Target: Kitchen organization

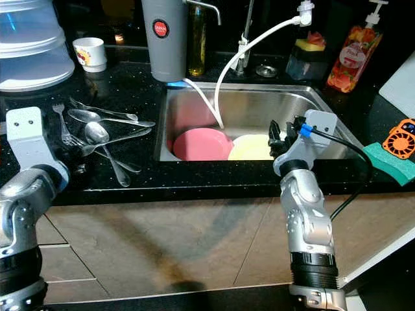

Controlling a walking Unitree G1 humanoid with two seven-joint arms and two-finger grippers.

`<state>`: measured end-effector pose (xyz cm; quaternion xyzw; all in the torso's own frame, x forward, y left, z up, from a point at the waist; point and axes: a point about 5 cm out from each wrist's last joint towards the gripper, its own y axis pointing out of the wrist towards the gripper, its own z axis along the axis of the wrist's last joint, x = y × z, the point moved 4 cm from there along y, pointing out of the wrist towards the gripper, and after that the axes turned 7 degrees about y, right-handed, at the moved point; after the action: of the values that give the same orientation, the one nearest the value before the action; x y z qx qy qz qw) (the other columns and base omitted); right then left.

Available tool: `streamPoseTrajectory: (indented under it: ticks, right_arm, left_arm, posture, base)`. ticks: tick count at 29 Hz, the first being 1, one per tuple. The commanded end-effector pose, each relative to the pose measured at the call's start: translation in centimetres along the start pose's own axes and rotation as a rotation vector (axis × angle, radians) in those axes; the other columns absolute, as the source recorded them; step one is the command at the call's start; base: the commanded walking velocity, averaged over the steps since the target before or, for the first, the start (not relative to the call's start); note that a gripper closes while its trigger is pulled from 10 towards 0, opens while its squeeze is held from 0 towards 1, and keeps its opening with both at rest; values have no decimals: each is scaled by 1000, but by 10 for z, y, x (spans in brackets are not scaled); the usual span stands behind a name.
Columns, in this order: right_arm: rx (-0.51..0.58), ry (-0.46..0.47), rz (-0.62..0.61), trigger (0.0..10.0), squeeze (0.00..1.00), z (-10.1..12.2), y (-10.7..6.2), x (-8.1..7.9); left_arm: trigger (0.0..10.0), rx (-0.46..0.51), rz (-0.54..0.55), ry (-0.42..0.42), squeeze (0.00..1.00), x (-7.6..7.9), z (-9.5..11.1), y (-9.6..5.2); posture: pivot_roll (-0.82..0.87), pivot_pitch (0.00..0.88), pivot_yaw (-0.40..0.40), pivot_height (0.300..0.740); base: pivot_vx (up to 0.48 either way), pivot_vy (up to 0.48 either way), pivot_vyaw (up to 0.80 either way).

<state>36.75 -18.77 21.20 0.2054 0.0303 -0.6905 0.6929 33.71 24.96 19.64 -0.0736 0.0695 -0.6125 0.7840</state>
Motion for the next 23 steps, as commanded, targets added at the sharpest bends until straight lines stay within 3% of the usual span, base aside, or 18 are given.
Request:
streamPoseTrajectory:
  ticks: [1, 3, 5, 7, 8, 10, 11, 14, 15, 16, 17, 19, 20, 21, 22, 23]
  right_arm:
    - [4, -6, -14, 10000, 0, 1, -1, 5]
    - [6, -6, -13, 10000, 0, 1, -1, 4]
    - [6, -6, -13, 10000, 0, 1, -1, 4]
    - [7, -6, -12, 10000, 0, 1, 0, 4]
    - [9, -6, -11, 10000, 0, 1, 1, 3]
    - [11, -5, -10, 10000, 0, 2, 1, 3]
    - [12, -5, -10, 10000, 0, 2, 2, 3]
    - [12, -5, -9, 10000, 0, 2, 2, 3]
    - [12, -5, -8, 10000, 0, 2, 2, 2]
    - [12, -5, -8, 10000, 0, 2, 2, 2]
    - [12, -5, -7, 10000, 0, 2, 2, 1]
    - [15, -6, -7, 10000, 0, 3, 0, 1]
    - [17, -7, -7, 10000, 0, 3, 0, 1]
    - [17, -7, -7, 10000, 0, 3, 0, 1]
    - [19, -8, -12, 10000, 0, 4, -2, 2]
    - [19, -8, -12, 10000, 0, 4, -2, 2]
  left_arm:
    - [0, -64, 13, -32, 0, 4, -17, 5]
    - [0, 12, 12, -76, 0, 6, -2, 6]
    - [0, 28, 12, -85, 0, 6, 2, 6]
    - [0, 189, -54, -163, 0, 16, 33, 2]
    - [10000, 295, -109, -214, 0, 25, 58, -3]
    - [10000, 422, -192, -273, 0, 39, 88, -9]
    - [10000, 473, -253, -303, 0, 54, 103, -9]
    - [10000, 491, -283, -315, 0, 62, 110, -7]
    - [10000, 492, -336, -331, 0, 77, 116, -2]
    - [10000, 492, -336, -331, 0, 77, 116, -2]
    - [10000, 492, -373, -342, 0, 88, 120, 1]
    - [10000, 409, -446, -251, 0, 131, 112, 21]
    - [10000, 373, -457, -196, 0, 144, 105, 29]
    - [10000, 373, -457, -196, 0, 144, 105, 29]
    - [10000, 330, -478, -128, 0, 162, 93, 36]
    - [10000, 330, -478, -128, 0, 162, 93, 36]
  posture:
    - [128, 0, -55, 740]
    - [128, 0, -55, 740]
    - [128, 0, -55, 740]
    - [122, 0, -55, 740]
    - [120, 0, -57, 740]
    - [120, 0, -61, 740]
    - [116, 0, -63, 740]
    - [116, 0, -63, 740]
    - [102, 0, -64, 740]
    - [102, 0, -64, 740]
    - [102, 0, -64, 740]
    - [75, 0, -48, 740]
    - [65, 0, -43, 740]
    - [65, 0, -43, 740]
    - [58, 0, -37, 740]
    - [58, 0, -37, 740]
  base:
    - [0, 0, 0]
    - [0, 0, 0]
    - [0, 0, 0]
    - [0, 0, 0]
    - [0, 0, 0]
    - [0, 0, 0]
    - [0, 0, 0]
    - [0, 0, 0]
    - [0, 0, 0]
    - [0, 0, 0]
    - [0, 0, 0]
    - [0, 0, 0]
    - [0, 0, 0]
    - [0, 0, 0]
    - [0, 0, 0]
    - [0, 0, 0]
